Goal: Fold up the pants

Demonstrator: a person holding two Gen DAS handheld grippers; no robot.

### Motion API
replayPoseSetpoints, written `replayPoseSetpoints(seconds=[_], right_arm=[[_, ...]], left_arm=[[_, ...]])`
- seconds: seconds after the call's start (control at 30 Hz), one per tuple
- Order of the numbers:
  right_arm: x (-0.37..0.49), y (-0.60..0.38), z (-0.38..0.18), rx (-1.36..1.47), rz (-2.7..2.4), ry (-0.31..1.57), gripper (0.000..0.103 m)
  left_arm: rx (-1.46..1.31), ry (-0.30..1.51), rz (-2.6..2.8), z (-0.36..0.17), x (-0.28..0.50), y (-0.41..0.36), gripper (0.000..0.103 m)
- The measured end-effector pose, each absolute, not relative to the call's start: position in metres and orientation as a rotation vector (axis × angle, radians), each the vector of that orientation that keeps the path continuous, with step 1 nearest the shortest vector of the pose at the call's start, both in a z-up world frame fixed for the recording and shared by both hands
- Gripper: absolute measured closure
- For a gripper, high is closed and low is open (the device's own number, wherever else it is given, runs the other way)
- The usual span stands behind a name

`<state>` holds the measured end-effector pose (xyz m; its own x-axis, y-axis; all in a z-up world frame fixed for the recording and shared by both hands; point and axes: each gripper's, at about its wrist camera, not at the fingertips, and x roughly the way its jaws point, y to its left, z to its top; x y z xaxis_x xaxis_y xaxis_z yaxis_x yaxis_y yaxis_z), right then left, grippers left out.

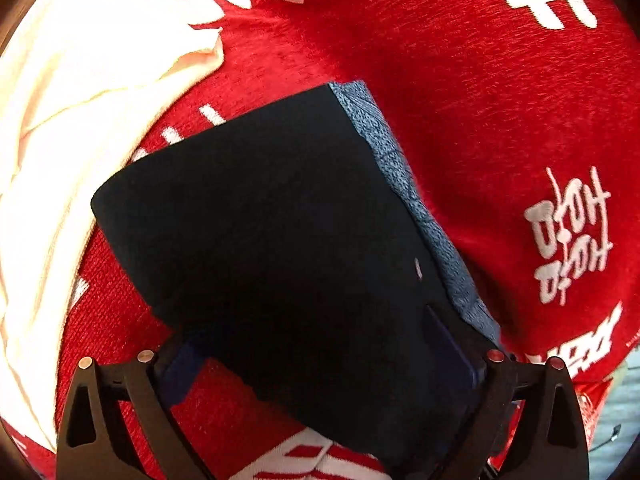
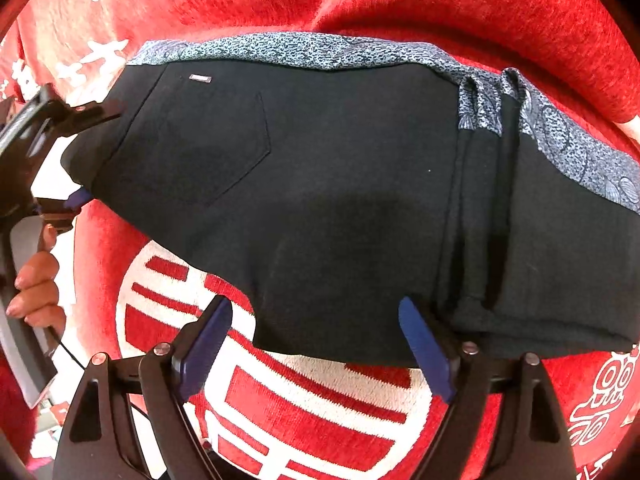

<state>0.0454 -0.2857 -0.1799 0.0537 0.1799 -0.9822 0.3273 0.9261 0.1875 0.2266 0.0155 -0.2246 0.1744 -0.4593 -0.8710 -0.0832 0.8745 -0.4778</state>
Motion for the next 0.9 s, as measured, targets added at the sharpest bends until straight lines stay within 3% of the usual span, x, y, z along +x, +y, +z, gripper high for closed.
replayPoseSetpoints(seconds=[0.03,0.1,0.13,0.23,0.5,0.7,0.9], right_arm=[[0.045,-0.286,-0.179,0.412,-0.115,1.528,0.015],[0.047,-0.289,-0.175,0.425,-0.109,1.527,0.015],[0.047,-0.292,-0.172,0.433,-0.11,1.523,0.015],[0.051,-0.301,-0.157,0.446,-0.112,1.499,0.015],[0.128,-0.331,-0.102,0.545,0.034,1.451,0.015],[0.235,-0.29,-0.088,0.584,0.313,1.551,0.012],[0.297,-0.198,-0.12,0.358,0.456,1.723,0.012]], left_arm=[[-0.441,1.378,-0.263,-0.223,0.226,0.012,0.008],[-0.298,1.367,-0.199,-0.22,0.226,-0.004,0.037],[-0.23,1.364,-0.179,-0.219,0.226,-0.009,0.057],[-0.168,1.333,-0.205,-0.21,0.224,-0.013,0.067],[0.472,0.993,-0.319,-0.177,0.158,-0.101,0.068],[0.576,0.922,-0.342,-0.177,0.14,-0.11,0.068],[0.569,0.932,-0.333,-0.18,0.142,-0.108,0.068]])
